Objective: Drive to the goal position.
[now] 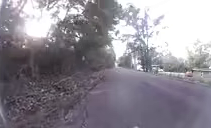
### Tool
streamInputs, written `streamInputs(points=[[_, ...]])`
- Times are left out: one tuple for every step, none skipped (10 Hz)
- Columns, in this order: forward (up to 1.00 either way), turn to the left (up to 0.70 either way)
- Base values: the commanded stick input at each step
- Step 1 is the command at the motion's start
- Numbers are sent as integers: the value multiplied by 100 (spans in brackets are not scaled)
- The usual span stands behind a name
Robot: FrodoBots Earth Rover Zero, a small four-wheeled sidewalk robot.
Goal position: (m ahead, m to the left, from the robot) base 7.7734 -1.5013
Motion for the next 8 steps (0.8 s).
streamInputs(points=[[70, 0], [70, 0], [70, 0], [70, 0], [70, 0], [70, 0], [70, 0], [70, 0]])
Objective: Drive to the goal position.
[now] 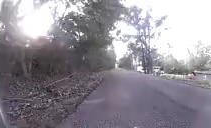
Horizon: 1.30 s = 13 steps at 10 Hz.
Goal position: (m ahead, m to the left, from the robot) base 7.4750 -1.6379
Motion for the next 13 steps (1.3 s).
streamInputs(points=[[70, 0], [70, 0], [70, 0], [70, 0], [70, 0], [70, 0], [70, 0], [70, 0], [70, 0], [70, 0], [70, 0], [70, 0], [70, 0]])
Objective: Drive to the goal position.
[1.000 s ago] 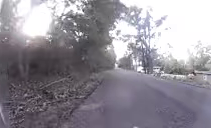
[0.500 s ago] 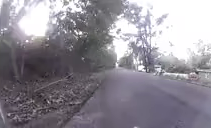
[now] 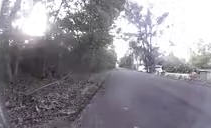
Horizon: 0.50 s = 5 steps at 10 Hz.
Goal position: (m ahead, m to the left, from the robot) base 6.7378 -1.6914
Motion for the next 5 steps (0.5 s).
streamInputs(points=[[70, 0], [70, 0], [70, 0], [70, 0], [70, -7]])
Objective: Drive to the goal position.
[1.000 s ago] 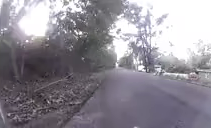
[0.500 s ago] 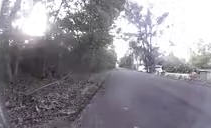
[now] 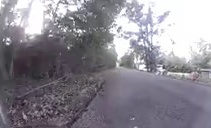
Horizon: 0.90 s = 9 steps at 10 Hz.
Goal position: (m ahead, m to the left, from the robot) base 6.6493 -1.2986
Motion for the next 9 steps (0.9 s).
streamInputs(points=[[70, -29], [70, -33], [70, -33], [70, -33], [70, -33], [70, -27], [70, -8], [70, 0], [70, 0]])
